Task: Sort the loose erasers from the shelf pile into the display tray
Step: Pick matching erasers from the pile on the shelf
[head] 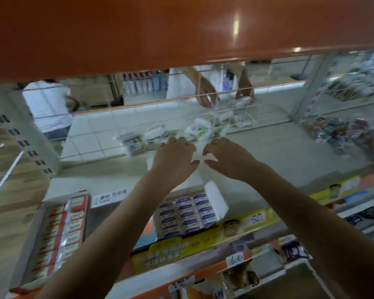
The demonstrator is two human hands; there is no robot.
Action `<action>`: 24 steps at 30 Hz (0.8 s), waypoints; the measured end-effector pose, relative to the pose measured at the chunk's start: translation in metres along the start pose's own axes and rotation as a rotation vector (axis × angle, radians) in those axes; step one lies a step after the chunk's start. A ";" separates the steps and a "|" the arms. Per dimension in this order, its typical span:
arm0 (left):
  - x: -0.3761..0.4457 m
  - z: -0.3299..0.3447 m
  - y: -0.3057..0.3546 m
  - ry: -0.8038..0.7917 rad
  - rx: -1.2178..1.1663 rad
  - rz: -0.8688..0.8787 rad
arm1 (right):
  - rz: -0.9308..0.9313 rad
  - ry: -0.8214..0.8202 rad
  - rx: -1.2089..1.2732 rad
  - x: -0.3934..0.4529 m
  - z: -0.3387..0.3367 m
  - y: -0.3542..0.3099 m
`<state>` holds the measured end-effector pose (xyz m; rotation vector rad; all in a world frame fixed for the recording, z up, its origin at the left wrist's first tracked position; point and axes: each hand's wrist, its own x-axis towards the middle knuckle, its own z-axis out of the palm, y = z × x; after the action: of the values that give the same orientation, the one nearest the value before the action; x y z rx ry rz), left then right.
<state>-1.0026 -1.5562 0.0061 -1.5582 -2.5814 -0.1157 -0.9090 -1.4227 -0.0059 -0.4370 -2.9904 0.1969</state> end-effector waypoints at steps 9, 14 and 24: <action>0.122 0.037 0.129 -0.130 0.025 0.268 | 0.263 0.010 -0.202 -0.042 -0.006 0.165; 0.179 0.057 0.211 -0.191 -0.037 0.349 | 0.429 0.000 -0.203 -0.079 -0.011 0.257; 0.267 0.102 0.343 -0.232 -0.101 0.429 | 0.614 0.015 -0.193 -0.143 -0.022 0.401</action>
<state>-0.8290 -1.1492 -0.0551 -2.2426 -2.3559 -0.0241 -0.6586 -1.0811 -0.0552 -1.3581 -2.7714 -0.0484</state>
